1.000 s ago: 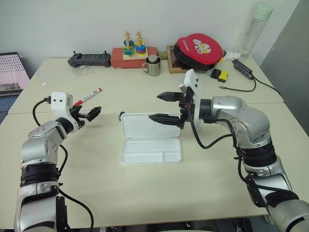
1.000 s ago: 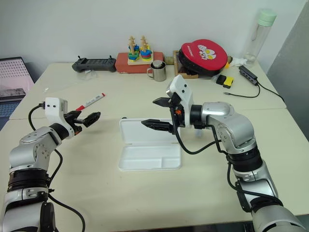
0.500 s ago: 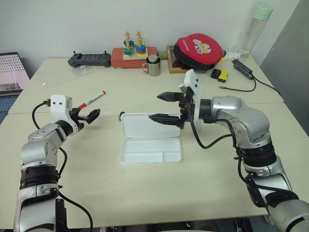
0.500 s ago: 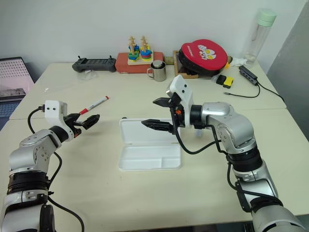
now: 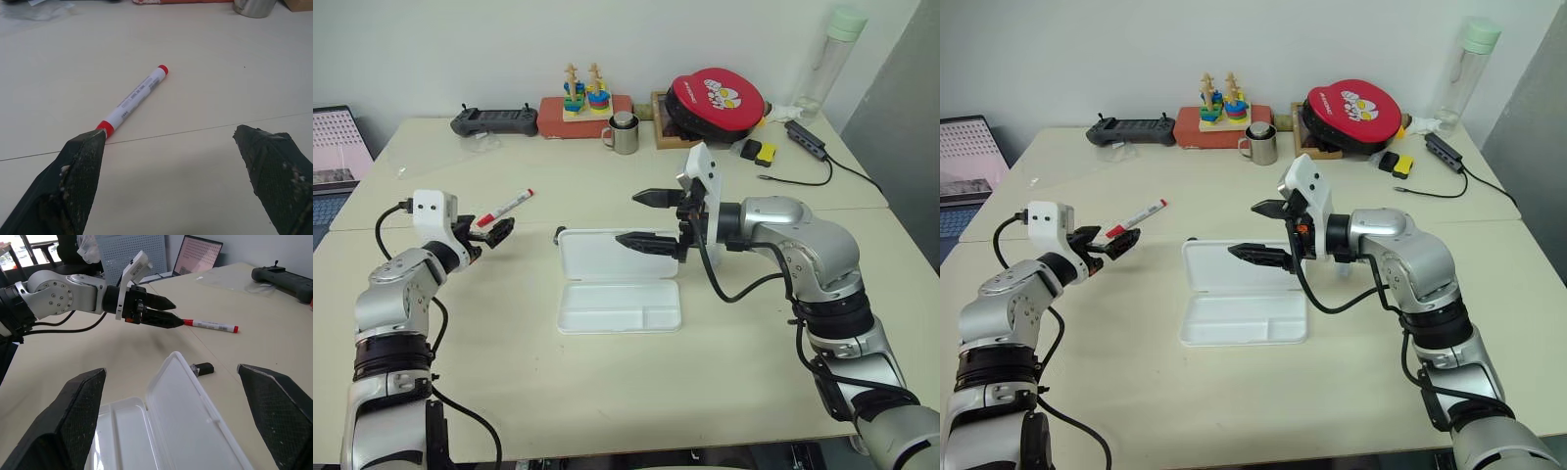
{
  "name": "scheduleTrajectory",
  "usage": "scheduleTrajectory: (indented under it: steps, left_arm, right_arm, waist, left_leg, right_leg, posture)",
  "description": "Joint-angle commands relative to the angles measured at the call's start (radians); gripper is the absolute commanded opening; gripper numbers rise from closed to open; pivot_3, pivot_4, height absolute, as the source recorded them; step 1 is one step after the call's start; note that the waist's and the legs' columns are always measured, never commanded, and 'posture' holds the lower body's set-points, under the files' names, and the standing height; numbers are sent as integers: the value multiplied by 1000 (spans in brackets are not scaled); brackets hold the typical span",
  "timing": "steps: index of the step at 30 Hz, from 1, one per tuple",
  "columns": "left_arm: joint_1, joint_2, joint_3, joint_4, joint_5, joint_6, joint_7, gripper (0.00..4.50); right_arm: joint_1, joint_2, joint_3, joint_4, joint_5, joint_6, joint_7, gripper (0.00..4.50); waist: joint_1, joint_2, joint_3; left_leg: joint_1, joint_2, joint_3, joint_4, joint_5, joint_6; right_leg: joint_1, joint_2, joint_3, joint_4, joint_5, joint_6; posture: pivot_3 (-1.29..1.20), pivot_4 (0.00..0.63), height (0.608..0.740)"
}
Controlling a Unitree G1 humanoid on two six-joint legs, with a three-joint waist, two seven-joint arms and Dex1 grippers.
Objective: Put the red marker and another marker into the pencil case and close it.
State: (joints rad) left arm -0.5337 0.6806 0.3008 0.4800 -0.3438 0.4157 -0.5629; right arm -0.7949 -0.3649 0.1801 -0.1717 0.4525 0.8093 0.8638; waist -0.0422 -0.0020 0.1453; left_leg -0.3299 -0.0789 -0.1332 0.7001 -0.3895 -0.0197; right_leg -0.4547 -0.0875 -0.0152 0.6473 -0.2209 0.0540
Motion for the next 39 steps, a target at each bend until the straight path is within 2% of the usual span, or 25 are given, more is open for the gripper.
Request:
scheduleTrajectory:
  steps: [1, 6, 11, 25, 39]
  left_arm:
    - [-78, 28, -6, 107, 47, -82, -2, 4467]
    - [-188, 21, -48, 345, 110, -197, -35, 4467]
    - [-255, 9, -92, 508, 163, -256, -68, 4467]
    - [-307, -14, -124, 634, 213, -239, -113, 4467]
    - [-235, -44, -107, 529, 175, -168, -183, 1744]
  right_arm:
    - [-4, 0, -9, -26, 8, -21, -5, 4500]
    - [0, -2, -12, -30, 9, -19, -11, 4500]
    - [4, -6, -16, -39, 12, -15, -24, 4500]
    - [15, -19, -28, -57, 21, -2, -47, 4500]
    - [16, -22, -33, -55, 27, 3, -58, 4500]
  waist:
    - [0, 0, 0]
    - [0, 0, 0]
    - [-3, 0, 0]
    - [-6, -1, 0]
    - [-6, -1, -1]
  left_leg:
    - [0, 0, 0, 0, 0, 0]
    - [0, 0, 0, 1, 0, 0]
    - [0, 0, 0, 0, 0, 0]
    - [-1, -1, 0, 1, 0, 0]
    - [-1, -1, 0, 2, 0, 0]
  right_leg:
    - [0, 0, 0, 0, 0, 0]
    - [0, 0, -1, 0, 0, 0]
    - [0, 0, 0, 1, 0, 0]
    - [-1, 0, 0, 2, 0, 0]
    - [-1, -1, 0, 2, 0, 0]
  posture:
    - [0, 150, 740]
    - [0, 150, 740]
    - [0, 150, 740]
    - [0, 150, 740]
    - [0, 150, 740]
